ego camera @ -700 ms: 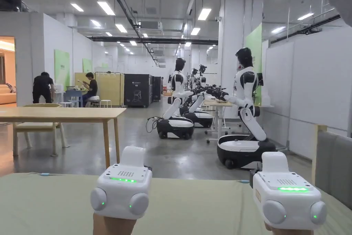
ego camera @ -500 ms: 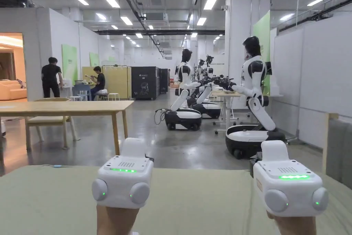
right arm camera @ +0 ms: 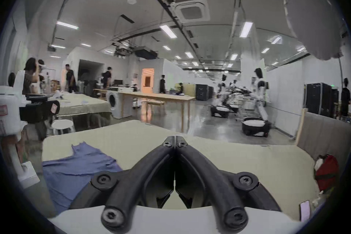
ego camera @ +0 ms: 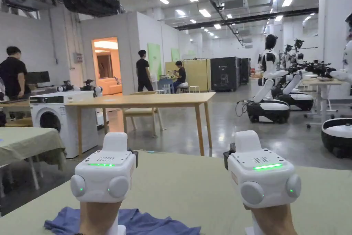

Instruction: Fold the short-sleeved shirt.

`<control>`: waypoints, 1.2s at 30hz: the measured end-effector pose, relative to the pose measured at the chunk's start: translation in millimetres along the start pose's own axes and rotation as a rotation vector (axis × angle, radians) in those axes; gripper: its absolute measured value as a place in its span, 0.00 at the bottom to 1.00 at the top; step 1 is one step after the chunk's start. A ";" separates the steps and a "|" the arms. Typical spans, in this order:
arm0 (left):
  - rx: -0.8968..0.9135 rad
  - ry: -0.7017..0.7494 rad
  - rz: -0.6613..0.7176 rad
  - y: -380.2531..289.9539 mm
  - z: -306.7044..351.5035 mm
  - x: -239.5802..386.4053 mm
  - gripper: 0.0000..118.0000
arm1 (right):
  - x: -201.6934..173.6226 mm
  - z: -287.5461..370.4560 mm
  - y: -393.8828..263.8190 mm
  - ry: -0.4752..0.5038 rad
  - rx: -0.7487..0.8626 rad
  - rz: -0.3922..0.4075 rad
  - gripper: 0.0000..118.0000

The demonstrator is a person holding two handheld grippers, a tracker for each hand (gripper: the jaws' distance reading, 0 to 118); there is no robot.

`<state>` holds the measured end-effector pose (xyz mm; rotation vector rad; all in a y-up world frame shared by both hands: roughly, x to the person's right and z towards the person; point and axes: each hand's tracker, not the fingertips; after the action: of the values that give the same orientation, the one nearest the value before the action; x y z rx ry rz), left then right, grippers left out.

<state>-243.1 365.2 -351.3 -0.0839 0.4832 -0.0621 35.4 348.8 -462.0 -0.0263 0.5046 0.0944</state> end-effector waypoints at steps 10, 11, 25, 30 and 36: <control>-0.095 -0.025 -0.028 -20.2 -25.8 -21.5 0.00 | -8.3 -2.1 -11.8 0.036 -0.009 -0.004 0.00; -0.136 -0.039 -0.024 -25.0 -34.6 -21.1 0.00 | -6.2 -0.1 -12.7 0.041 -0.008 -0.005 0.00; -0.944 -0.177 -0.007 -197.3 -178.5 -2.4 0.86 | 12.8 12.3 -33.3 0.201 -0.108 -0.073 0.00; -0.968 -0.183 0.031 -243.8 -198.0 -1.7 0.94 | 9.0 9.8 -40.5 0.242 -0.107 -0.049 0.00; -0.950 -0.192 -0.020 -269.0 -202.9 5.0 0.98 | 4.2 1.3 -55.9 0.284 -0.196 -0.097 0.00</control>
<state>-343.9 83.9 -506.9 -1.0171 0.2853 0.1607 45.1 293.6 -462.8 -0.2582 0.7750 0.0443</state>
